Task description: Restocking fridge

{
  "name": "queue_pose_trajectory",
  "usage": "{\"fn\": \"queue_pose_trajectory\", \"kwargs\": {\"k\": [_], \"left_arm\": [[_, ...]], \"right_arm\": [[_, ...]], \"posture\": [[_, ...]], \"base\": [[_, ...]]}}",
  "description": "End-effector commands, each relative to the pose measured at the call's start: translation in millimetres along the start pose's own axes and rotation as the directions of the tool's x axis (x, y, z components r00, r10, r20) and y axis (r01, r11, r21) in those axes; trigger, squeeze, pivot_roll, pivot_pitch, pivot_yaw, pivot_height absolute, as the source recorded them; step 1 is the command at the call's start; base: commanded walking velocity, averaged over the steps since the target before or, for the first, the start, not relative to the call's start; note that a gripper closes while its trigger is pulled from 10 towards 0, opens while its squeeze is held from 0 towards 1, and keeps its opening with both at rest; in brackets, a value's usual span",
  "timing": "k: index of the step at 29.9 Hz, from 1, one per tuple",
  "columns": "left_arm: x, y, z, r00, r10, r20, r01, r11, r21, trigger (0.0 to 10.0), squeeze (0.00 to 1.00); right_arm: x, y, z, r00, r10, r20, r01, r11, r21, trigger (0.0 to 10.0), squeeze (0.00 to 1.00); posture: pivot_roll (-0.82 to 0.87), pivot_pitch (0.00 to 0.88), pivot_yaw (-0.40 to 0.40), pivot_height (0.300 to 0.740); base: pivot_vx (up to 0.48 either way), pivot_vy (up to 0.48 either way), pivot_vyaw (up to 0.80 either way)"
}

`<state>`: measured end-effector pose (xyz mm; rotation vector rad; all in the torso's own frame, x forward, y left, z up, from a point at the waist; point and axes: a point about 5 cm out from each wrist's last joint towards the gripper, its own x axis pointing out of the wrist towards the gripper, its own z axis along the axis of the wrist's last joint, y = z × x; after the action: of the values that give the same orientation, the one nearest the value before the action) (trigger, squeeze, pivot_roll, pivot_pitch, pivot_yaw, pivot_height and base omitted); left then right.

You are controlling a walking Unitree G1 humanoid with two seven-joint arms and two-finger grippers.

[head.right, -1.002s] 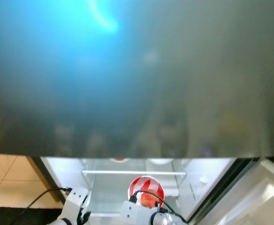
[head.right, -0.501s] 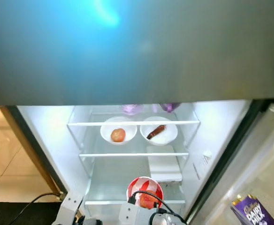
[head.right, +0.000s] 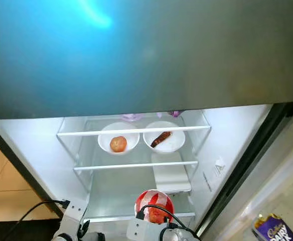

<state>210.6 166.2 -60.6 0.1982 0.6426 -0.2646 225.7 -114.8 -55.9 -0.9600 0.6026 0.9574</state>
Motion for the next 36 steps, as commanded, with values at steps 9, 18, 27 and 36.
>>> {"fn": "queue_pose_trajectory", "kwargs": {"k": [9,18,27,36], "left_arm": [[-1.4,4.0,3,0.999,0.002,0.035,-0.003,0.999,0.032,10.0,0.0],[0.9,0.6,15,0.992,-0.021,0.122,0.021,1.0,0.001,10.0,0.0],[7.2,2.2,45,0.967,-0.035,0.252,0.03,0.999,0.022,10.0,0.0],[10.2,1.4,71,0.927,-0.041,0.373,0.02,0.998,0.058,10.0,0.0]], "right_arm": [[0.6,-9.8,12,0.998,-0.01,0.069,0.013,0.999,-0.033,10.0,0.0],[-1.2,-22.8,21,0.993,-0.015,0.118,0.023,0.997,-0.074,10.0,0.0],[-6.6,-45.6,37,0.979,0.009,0.202,0.02,0.99,-0.138,10.0,0.0],[-15.0,-52.6,45,0.963,0.108,0.248,-0.053,0.974,-0.22,10.0,0.0]], "posture": [[-0.03,0.015,0.017,0.545],[-0.03,0.016,0.017,0.545],[-0.04,0.021,0.017,0.545],[-0.04,0.03,0.017,0.545]], "base": [[0.0,0.0,0.0],[0.0,0.0,0.0],[0.0,0.0,0.0],[0.0,0.0,0.0]]}}
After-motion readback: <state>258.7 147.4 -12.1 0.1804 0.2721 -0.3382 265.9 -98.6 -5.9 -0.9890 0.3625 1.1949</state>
